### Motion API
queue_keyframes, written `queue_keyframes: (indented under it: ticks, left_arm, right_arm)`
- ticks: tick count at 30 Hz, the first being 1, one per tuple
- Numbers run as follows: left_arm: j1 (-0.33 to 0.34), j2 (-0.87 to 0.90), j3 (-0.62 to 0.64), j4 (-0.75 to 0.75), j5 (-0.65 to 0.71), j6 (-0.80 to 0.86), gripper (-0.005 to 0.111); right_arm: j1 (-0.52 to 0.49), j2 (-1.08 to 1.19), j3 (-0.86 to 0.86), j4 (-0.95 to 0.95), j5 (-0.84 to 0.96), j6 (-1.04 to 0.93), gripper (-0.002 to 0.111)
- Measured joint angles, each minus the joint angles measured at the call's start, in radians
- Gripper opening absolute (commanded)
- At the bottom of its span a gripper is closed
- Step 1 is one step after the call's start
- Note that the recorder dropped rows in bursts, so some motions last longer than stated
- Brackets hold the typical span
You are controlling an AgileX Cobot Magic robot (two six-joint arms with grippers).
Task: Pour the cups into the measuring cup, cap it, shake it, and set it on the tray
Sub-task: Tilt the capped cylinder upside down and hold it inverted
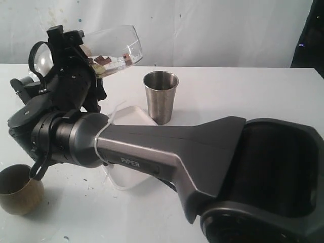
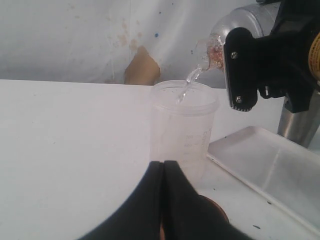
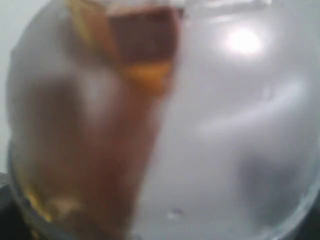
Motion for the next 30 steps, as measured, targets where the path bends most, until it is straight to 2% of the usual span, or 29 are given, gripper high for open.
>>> queue_keyframes:
  ticks: [18,23,30]
  left_arm:
    - [0.000,0.000,0.000,0.002,0.000,0.000,0.000]
    - [0.000,0.000,0.000,0.002,0.000,0.002,0.000]
    - [0.000,0.000,0.000,0.002,0.000,0.002,0.000]
  right_arm:
    - [-0.033,0.000,0.000,-0.021,-0.030,-0.160,0.000]
    - [-0.042,0.000,0.000,-0.021,-0.091,-0.229,0.000]
    - [-0.070,0.000,0.000,-0.028,-0.107,-0.243,0.000]
